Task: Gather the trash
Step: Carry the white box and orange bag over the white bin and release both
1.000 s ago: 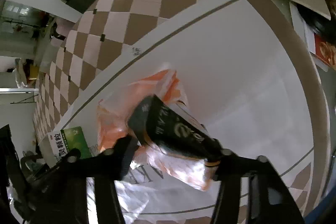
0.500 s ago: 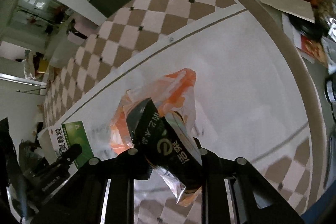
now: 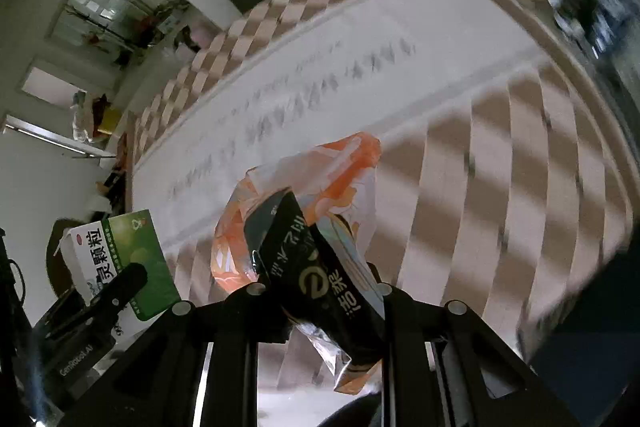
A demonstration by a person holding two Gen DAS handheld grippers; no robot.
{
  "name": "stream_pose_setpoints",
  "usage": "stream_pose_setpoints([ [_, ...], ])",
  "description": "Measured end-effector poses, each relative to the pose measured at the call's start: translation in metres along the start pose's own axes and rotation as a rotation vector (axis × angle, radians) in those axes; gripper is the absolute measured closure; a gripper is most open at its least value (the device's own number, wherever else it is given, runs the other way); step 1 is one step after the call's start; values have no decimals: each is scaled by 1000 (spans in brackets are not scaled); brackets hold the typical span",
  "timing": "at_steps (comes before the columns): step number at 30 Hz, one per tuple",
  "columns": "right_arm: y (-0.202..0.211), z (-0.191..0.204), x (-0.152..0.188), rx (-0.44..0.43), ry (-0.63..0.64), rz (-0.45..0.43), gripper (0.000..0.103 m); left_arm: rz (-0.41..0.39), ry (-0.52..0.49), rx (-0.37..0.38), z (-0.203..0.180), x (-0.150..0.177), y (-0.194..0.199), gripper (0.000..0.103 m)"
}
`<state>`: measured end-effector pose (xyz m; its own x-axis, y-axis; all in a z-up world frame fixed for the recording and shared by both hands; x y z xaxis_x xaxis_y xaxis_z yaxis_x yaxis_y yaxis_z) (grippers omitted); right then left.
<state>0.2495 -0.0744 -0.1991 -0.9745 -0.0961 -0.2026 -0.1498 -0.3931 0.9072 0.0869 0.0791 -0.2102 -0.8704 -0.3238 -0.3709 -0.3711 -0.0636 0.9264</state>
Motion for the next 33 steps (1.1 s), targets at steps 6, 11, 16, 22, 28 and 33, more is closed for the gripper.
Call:
stream_pose_setpoints([
  [6,13,-13,131,-9,-27,63,84,65,31,48,21,102,17,31],
  [11,-5,-49,226,10,-69,198,84,189,107,47,35,180,-10,31],
  [16,-62,-94,288,64,-88,344,84,317,198,27,41,246,-78,31],
  [22,-184,-144,320,90,-110,460,84,404,322,42,49,309,-198,31],
  [28,-316,-187,341,114,-153,501,84,458,406,97,57,347,-313,28],
  [33,-392,-215,349,109,-238,494,84,479,437,147,64,371,-377,27],
])
Point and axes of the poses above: each gripper's, at about its wrist camera, not at the fingertips, and y roughly against the way its jaws point, z to its left, x to its underside, the point moved 1 cm from there along -y, roughly the way its jaws point, and after that the axes turned 8 degrees about -y, right-handed, at the moved point
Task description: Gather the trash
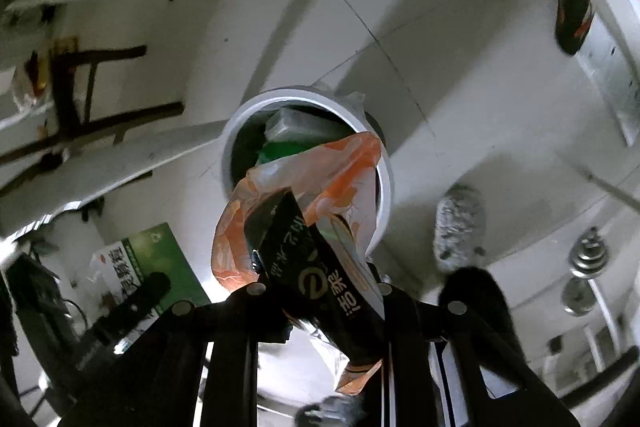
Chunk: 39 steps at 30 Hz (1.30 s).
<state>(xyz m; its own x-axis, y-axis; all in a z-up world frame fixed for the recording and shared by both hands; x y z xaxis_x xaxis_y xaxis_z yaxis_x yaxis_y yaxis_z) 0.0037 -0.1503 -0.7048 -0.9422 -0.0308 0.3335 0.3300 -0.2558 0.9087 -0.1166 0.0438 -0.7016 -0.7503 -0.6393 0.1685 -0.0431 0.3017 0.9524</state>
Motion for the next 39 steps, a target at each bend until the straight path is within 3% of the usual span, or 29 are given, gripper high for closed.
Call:
stream_pose_setpoints([
  [3,-36,-10,-12,-20,-48,3,84,24,7,21,14,-1,-17,26],
  [6,-62,-8,-14,-32,-72,1,83,21,-5,41,21,0,-23,0],
  [8,-71,-6,-15,-43,-85,2,78,10,-14,48,25,1,-20,0],
  [13,-71,2,-9,-94,-88,3,35,-24,-22,14,33,10,1,0],
  [14,-67,3,-5,-89,-74,-3,30,-36,-25,5,34,12,5,0],
  [16,-57,6,2,-85,-48,-20,8,-67,-37,-44,33,19,22,0],
  [17,-50,9,8,-66,-19,-29,5,-81,-45,-72,32,22,29,0],
  [22,-2,30,41,113,183,-137,2,-139,-97,-193,18,49,78,0],
  [28,84,62,101,242,377,-206,1,-163,-116,-178,-6,89,167,0],
  [32,150,79,141,254,444,-201,1,-177,-129,-160,-25,115,234,0],
  [39,282,104,210,195,495,-183,1,-211,-179,-89,-62,159,348,0],
])
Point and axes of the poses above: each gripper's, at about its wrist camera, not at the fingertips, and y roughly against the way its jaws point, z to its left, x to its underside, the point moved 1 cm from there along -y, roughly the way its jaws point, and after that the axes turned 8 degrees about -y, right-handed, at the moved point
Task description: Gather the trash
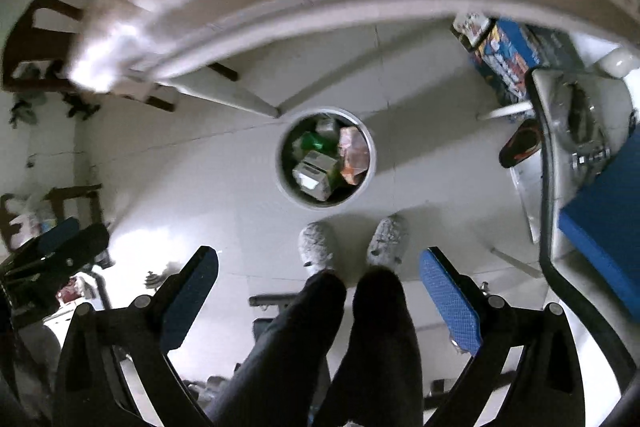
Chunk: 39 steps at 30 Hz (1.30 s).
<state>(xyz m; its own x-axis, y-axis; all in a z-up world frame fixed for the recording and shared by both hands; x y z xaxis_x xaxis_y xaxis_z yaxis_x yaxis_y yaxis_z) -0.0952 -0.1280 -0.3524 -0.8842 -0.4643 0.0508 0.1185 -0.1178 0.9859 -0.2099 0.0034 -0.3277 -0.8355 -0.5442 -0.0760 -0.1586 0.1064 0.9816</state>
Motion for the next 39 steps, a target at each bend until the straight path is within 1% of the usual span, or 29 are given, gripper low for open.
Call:
stream_pose_setpoints([
  [2,43,5,9,-33,13,0,1,-11,-8,32,-7,2,30,0],
  [4,77,9,17,-67,19,-1,1,-28,-19,73,-15,4,60,0],
  [8,146,14,33,-131,30,-23,1,-77,-40,129,-28,9,107,0],
  [13,210,18,51,-184,53,-68,1,-136,-41,190,-37,17,155,0],
  [16,241,22,61,-231,50,-82,1,-167,-44,210,-40,22,177,0],
  [18,260,26,68,-244,58,-100,1,-178,-45,224,-41,25,187,0],
  [21,279,30,76,-269,72,-109,1,-198,-48,241,-42,28,202,0],
  [25,294,34,85,-281,89,-118,1,-219,-58,247,-45,31,214,0],
  [32,300,36,90,-288,95,-117,1,-240,-67,262,-45,32,223,0],
  [39,305,36,92,-277,100,-116,0,-237,-73,268,-41,32,223,0],
])
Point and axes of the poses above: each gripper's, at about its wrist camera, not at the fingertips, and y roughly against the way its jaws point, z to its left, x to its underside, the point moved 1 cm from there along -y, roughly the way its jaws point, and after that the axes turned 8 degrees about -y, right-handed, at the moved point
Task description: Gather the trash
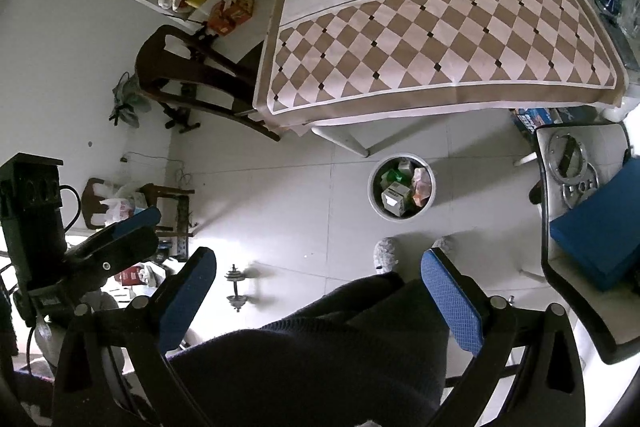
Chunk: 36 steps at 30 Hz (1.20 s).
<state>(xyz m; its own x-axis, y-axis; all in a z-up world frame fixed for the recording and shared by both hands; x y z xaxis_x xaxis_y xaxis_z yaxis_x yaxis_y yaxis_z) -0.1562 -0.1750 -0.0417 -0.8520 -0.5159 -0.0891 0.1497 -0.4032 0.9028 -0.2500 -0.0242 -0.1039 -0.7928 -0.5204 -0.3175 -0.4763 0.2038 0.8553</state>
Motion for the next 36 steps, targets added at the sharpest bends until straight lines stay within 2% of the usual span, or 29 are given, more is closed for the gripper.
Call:
stream_pose_setpoints([
  [36,13,-2,9,-5,16,19,0,4,14,34,-21,6,0,0],
])
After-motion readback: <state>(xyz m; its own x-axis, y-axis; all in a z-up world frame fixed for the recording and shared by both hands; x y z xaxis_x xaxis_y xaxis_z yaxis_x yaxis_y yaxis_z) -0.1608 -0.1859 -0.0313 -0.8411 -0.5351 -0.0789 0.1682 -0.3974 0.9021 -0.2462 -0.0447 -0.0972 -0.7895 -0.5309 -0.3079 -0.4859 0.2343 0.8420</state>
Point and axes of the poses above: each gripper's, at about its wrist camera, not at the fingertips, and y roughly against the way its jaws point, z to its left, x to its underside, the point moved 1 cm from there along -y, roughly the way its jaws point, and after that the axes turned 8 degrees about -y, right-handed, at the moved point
